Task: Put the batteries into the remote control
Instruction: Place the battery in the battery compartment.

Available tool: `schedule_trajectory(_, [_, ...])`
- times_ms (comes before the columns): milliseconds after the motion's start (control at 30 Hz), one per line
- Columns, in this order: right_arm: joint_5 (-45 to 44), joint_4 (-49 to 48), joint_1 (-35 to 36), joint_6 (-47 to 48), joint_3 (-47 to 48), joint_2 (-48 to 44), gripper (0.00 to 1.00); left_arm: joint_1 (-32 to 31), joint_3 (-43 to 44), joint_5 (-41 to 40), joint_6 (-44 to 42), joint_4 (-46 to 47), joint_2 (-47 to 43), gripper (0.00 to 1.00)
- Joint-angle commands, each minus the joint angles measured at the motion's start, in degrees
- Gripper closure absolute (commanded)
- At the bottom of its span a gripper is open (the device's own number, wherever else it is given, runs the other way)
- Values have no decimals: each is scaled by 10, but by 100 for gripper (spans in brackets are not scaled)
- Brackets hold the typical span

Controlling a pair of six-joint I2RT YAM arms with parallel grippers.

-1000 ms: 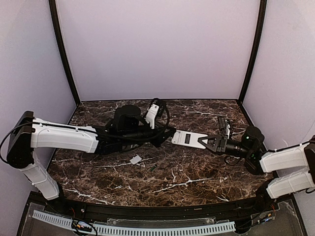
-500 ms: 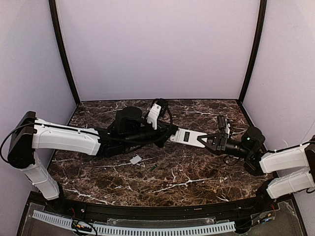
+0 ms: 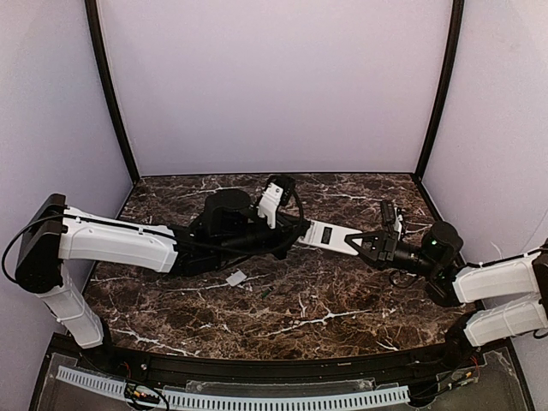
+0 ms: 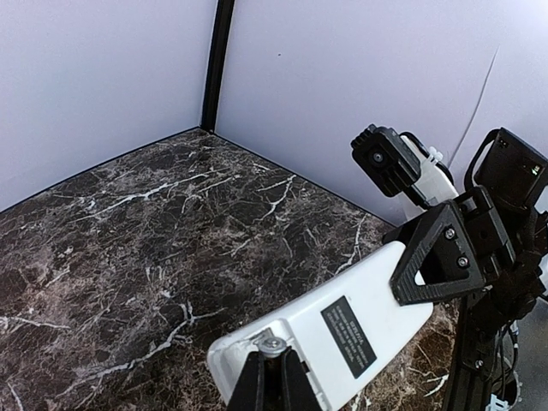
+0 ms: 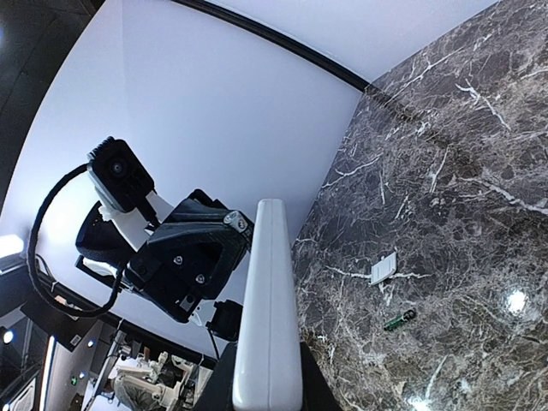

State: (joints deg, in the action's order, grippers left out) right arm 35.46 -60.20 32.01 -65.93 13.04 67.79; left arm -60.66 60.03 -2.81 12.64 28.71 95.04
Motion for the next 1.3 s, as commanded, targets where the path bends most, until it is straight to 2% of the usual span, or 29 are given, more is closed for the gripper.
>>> schedule_trajectory(0, [-12,-27,6,-4,-4,-12,100,-4,-7,-22,-9,1,0,96])
schedule_trajectory(233, [-13,-20,6,-2,0,-17,100,-5,-9,-37,-8,-8,-1,94])
schedule_trajectory(500, [-5,-26,7,-6,0,-9,100,-5,-6,-55,-9,5,2,98])
schedule_trajectory(1267, [-2,-9,7,0,9,-12,100,-13,-20,-99,-21,27,10,96])
